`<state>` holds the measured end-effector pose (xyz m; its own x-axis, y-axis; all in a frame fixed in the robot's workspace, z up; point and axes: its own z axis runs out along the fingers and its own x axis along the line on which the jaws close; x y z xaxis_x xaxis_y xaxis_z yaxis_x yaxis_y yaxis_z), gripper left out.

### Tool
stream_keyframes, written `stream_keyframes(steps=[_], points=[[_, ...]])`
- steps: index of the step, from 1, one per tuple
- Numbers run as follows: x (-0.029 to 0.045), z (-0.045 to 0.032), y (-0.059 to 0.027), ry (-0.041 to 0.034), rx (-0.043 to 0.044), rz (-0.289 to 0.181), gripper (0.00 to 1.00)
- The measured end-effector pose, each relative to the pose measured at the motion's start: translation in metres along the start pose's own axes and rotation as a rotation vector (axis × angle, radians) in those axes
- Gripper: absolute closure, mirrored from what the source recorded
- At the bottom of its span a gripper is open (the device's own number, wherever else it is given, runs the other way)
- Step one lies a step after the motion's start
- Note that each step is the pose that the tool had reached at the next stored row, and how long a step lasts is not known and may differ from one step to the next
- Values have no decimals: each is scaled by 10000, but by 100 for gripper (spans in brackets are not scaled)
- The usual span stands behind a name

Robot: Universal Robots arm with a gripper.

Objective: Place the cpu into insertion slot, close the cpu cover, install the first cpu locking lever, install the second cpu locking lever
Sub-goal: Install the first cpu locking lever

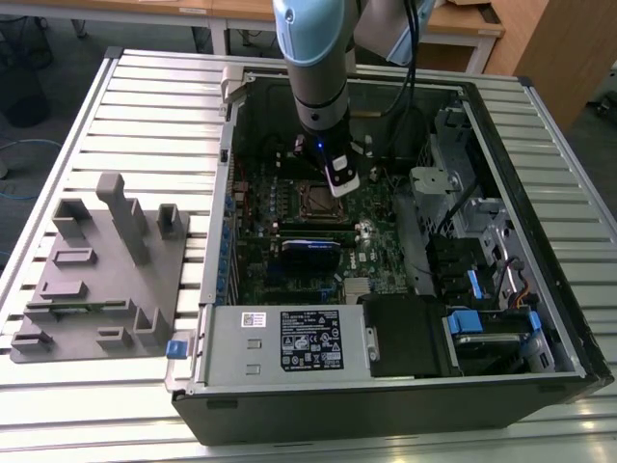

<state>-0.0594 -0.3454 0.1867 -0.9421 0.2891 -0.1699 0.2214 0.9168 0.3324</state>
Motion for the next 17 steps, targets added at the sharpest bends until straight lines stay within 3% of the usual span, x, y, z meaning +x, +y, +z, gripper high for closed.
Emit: stream_keyframes(steps=[6, 11, 17], points=[[1, -1, -4, 26, -137, 35, 90], [-1, -10, -2, 29, -150, 38, 90], [-19, -108, 33, 28, -149, 38, 90]])
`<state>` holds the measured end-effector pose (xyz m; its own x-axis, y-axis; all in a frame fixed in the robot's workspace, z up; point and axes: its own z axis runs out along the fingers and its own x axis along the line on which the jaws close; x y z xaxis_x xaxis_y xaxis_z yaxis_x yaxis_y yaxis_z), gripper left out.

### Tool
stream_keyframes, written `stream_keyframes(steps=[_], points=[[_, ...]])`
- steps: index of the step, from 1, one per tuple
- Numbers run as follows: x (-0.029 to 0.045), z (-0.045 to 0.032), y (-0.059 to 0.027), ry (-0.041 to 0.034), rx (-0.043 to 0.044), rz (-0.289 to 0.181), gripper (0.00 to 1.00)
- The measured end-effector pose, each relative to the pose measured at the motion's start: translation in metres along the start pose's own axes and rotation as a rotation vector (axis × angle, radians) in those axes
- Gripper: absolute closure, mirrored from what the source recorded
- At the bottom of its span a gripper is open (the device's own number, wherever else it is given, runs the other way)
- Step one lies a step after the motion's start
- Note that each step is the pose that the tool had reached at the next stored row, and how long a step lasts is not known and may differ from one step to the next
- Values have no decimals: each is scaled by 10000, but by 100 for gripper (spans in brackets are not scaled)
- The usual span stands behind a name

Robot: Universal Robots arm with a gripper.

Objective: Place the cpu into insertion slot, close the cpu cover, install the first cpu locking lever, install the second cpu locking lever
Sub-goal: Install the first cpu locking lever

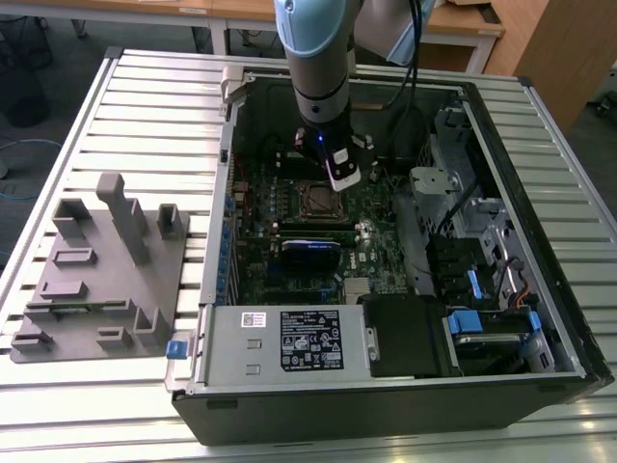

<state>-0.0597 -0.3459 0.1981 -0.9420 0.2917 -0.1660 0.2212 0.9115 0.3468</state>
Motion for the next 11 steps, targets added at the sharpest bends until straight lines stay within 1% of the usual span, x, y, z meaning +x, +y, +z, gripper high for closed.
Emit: stream_keyframes(steps=[3, 5, 6, 7, 8, 9, 10, 11], points=[[-9, -48, 18, 1, 2, -1, 90], [-11, -59, 22, 0, 8, -3, 90], [-12, -59, 23, -5, 24, -9, 90], [-15, -59, 24, -9, 59, -10, 90], [-18, -58, 24, -20, 125, 0, 90], [-20, -58, 25, -39, 228, 12, 90], [-22, -57, 25, -56, 352, 23, 90], [-22, -57, 25, -79, 499, 26, 90]])
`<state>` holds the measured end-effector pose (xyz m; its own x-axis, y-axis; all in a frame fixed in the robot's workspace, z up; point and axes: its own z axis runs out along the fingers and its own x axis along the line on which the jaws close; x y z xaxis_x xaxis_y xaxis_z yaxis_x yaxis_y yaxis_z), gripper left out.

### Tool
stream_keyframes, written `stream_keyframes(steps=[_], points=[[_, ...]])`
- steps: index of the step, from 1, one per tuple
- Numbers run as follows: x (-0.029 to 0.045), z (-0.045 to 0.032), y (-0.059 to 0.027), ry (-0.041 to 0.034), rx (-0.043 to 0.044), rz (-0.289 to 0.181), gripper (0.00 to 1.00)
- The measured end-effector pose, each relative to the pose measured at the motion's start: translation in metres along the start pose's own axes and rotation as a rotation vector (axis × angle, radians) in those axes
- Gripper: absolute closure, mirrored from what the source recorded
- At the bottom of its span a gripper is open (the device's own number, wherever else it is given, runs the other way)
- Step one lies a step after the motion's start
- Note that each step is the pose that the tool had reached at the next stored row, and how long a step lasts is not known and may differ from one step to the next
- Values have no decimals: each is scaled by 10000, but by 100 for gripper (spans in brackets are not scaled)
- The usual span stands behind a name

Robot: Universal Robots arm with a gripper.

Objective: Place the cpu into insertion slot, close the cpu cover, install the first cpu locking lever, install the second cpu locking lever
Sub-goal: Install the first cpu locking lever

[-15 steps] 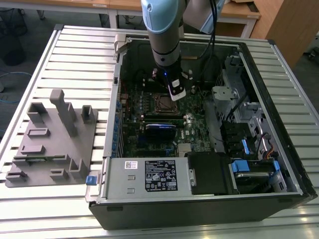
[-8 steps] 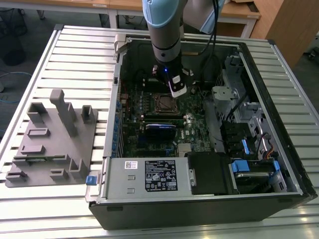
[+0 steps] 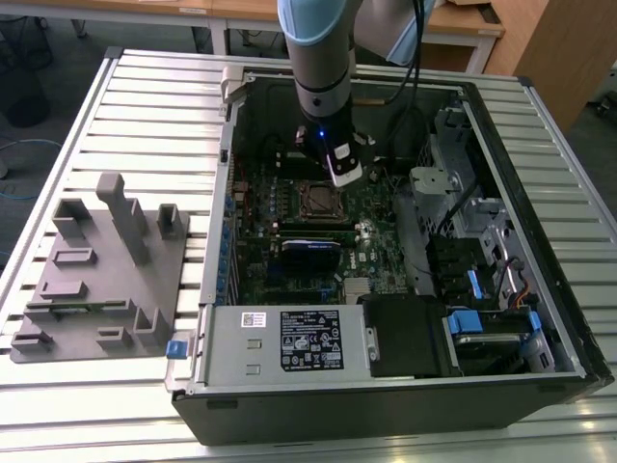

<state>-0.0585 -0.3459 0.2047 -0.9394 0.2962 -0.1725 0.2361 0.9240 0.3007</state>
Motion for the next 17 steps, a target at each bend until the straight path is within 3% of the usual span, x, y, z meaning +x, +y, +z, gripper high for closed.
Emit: stream_keyframes(steps=[6, 7, 12, 13, 17], points=[[0, 0, 0, -167, 1075, -76, 90], [0, 1, 0, -184, 1179, -95, 90], [0, 1, 0, -177, 1239, -106, 90], [-2, 3, 0, -60, 1275, -82, 90], [-12, 12, 0, 631, 1491, 51, 90]])
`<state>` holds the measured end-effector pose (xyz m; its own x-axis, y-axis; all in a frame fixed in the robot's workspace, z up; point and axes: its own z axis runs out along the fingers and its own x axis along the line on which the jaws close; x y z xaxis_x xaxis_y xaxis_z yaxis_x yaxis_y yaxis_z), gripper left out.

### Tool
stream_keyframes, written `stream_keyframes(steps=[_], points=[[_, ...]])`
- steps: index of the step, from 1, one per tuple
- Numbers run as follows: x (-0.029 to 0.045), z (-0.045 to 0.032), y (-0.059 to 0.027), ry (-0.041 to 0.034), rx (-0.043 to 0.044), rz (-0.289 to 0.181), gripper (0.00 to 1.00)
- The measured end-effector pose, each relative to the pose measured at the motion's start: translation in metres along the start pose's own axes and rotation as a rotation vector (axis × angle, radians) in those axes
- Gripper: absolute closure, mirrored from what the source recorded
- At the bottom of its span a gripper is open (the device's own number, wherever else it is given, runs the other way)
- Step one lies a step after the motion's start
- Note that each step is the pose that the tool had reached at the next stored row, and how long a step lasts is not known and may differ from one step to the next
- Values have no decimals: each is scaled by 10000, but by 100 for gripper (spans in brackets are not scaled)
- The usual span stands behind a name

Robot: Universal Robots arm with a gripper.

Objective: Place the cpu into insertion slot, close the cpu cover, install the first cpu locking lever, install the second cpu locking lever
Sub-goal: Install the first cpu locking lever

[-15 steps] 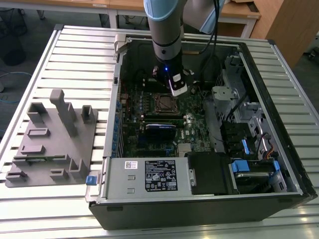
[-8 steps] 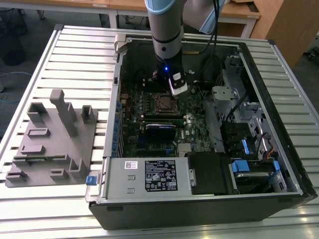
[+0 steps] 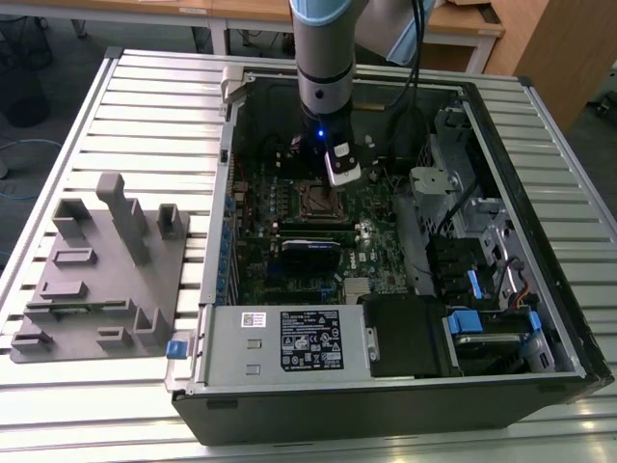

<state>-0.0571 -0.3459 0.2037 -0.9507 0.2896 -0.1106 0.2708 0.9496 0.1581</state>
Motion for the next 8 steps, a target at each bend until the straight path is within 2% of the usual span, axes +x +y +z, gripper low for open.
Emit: stream_keyframes(steps=[1, 2, 6, 8], points=[[-3, 2, 1, 169, 52, 22, 90], [-3, 3, 1, 279, 86, 36, 90], [-4, 2, 1, 378, 115, 48, 90], [-4, 2, 1, 385, 122, 49, 90]])
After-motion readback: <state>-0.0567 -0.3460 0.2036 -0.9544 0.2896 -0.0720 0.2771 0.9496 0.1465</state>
